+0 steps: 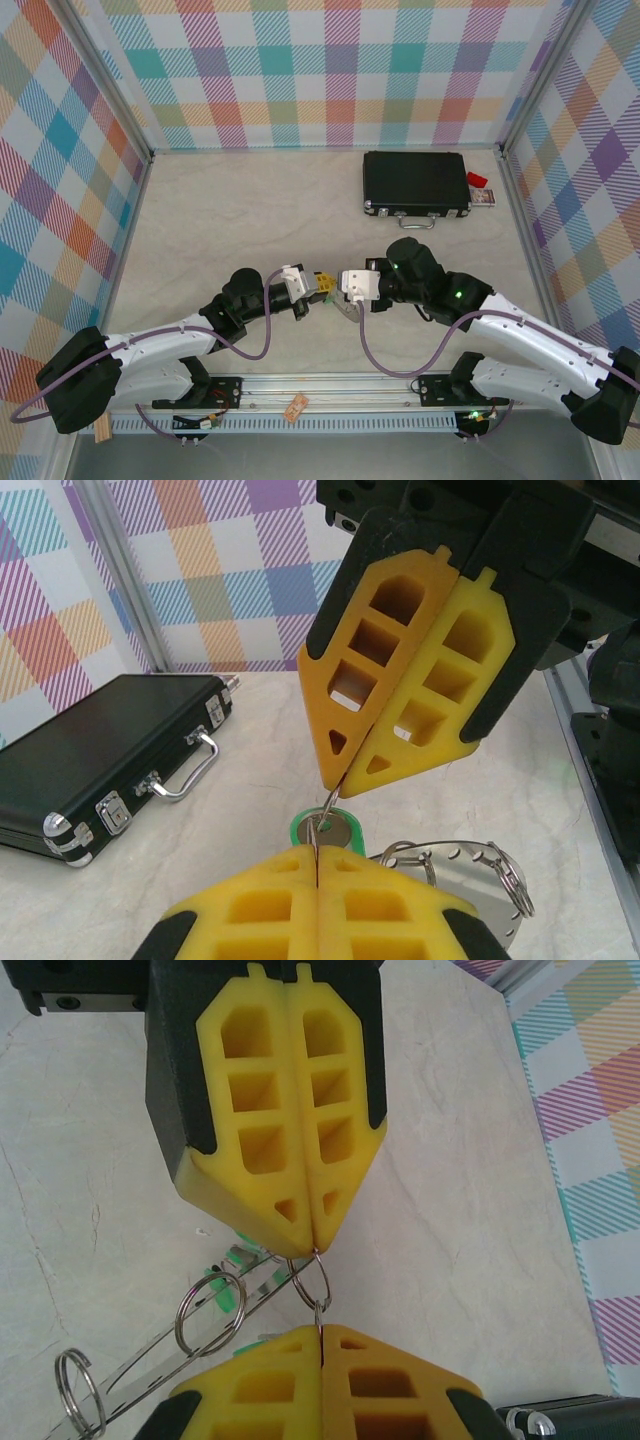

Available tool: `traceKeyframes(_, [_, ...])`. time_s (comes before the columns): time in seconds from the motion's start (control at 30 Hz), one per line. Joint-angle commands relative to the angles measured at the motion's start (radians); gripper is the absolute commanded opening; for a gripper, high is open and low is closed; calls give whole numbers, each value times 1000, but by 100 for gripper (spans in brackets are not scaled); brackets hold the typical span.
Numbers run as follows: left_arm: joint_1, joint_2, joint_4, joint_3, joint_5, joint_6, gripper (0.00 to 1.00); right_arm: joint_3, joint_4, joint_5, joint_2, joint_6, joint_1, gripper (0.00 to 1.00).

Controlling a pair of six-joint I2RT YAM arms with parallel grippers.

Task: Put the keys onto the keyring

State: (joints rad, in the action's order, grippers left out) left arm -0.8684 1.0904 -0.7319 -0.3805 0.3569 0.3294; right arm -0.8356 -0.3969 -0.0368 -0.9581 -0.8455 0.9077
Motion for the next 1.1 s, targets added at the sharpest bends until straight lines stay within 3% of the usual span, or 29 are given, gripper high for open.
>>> traceKeyframes(0.0, [-12, -29, -32, -32, 25, -12, 0, -1, 19, 6, 23, 21, 6, 0])
traceKeyframes(1.07, [-12, -28, -31, -36, 23, -18, 0, 0, 2, -23, 5, 7, 19, 0])
